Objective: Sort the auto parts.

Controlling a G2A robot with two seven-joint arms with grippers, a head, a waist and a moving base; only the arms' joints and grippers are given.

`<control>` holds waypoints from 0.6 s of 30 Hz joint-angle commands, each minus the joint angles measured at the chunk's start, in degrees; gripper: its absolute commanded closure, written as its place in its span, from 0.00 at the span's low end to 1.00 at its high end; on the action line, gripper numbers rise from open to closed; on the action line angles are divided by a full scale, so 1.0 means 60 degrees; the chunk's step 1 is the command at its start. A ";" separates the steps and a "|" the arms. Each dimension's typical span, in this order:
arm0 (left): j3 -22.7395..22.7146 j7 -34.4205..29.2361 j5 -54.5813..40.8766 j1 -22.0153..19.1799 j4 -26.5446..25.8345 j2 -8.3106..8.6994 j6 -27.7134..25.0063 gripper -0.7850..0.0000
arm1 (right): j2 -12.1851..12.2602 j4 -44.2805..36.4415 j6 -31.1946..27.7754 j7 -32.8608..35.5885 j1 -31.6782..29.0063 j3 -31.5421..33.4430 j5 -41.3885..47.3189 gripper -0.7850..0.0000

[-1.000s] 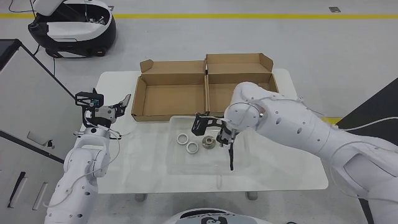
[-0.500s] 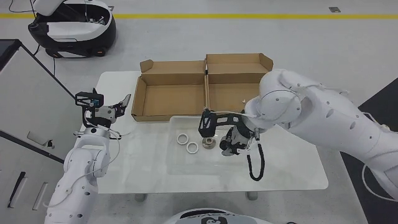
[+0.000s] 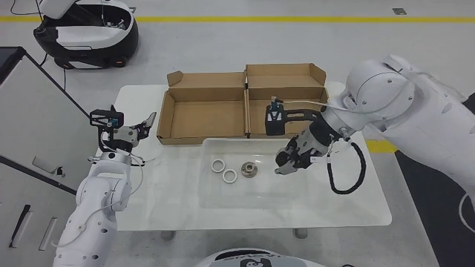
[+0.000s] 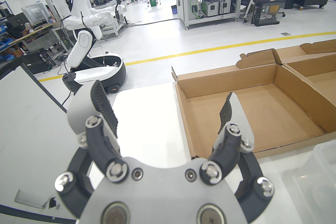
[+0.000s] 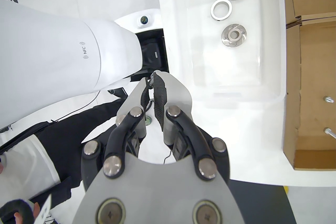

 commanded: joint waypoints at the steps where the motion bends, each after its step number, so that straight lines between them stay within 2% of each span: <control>1: 0.0000 0.0000 0.0000 0.0000 0.0000 0.0000 0.0000 0.00 | -0.0026 0.0208 -0.0164 -0.0163 0.0217 -0.0191 0.0354 1.00; 11: 0.0000 0.0000 0.0000 0.0000 0.0000 0.0000 0.0000 0.00 | -0.0616 0.1575 -0.1058 -0.1056 0.1855 -0.1741 0.1508 1.00; 18: 0.0000 0.0000 0.0000 0.0000 0.0000 0.0000 0.0000 0.00 | -0.1095 0.2314 -0.1453 -0.1449 0.2358 -0.2356 0.3773 1.00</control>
